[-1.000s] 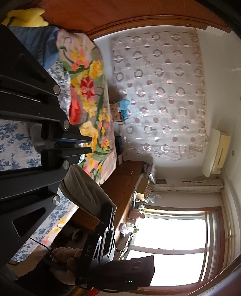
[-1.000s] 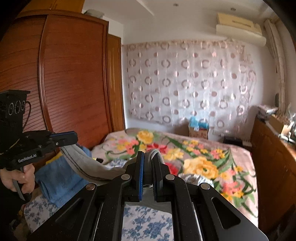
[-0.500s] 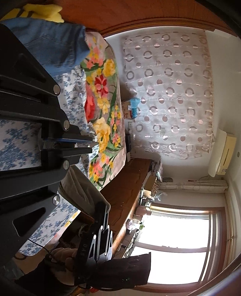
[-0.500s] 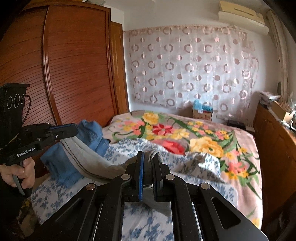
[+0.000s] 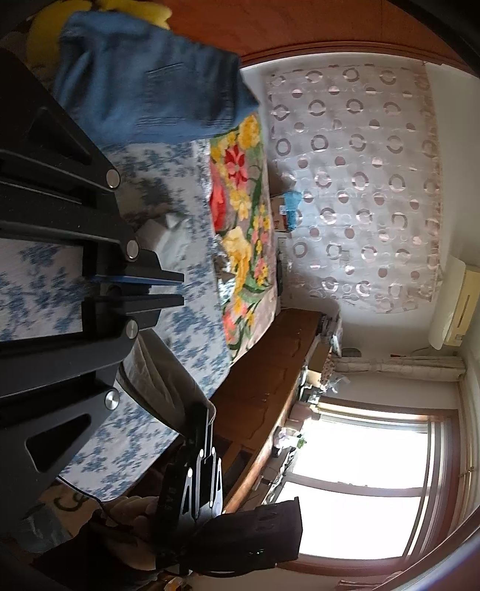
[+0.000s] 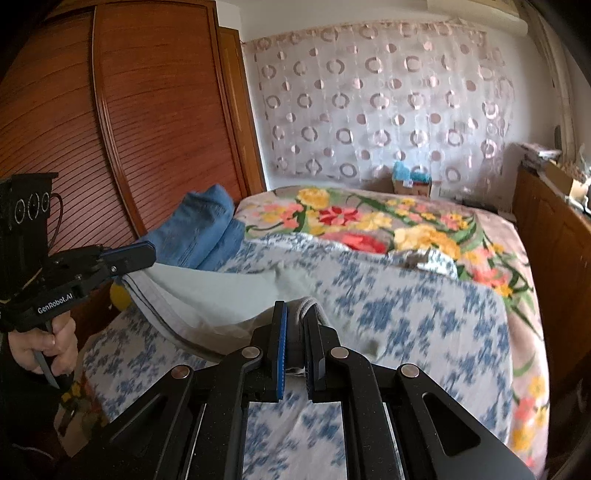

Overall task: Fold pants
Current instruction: 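Lower the pants and lay the held edge over onto the pants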

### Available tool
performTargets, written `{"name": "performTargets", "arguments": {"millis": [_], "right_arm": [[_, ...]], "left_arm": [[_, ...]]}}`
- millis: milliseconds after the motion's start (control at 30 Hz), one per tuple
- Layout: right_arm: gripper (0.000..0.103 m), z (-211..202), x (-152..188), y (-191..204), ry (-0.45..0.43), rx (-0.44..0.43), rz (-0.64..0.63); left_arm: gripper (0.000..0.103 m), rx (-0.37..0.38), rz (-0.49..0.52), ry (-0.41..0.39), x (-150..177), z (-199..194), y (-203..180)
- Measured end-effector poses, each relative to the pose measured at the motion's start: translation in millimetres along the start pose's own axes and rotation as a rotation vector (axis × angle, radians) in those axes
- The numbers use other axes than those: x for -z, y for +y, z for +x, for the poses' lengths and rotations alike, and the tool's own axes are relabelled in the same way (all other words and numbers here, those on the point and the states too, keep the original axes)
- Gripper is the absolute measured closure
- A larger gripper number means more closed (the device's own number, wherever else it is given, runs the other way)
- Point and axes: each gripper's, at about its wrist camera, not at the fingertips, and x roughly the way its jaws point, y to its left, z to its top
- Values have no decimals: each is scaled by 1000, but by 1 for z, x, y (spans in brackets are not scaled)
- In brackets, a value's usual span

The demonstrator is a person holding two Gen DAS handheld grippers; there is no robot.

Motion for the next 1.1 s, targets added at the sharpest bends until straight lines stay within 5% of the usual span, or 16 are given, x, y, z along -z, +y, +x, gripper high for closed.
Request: {"name": "performTargets", "arguments": {"millis": [567, 1100], "right_arm": [[95, -32, -4, 8, 81, 15, 34], [95, -40, 43, 9, 147, 12, 122]], "left_arm": [[98, 54, -11, 14, 39, -32, -16], [98, 97, -34, 92, 96, -47, -39]]}}
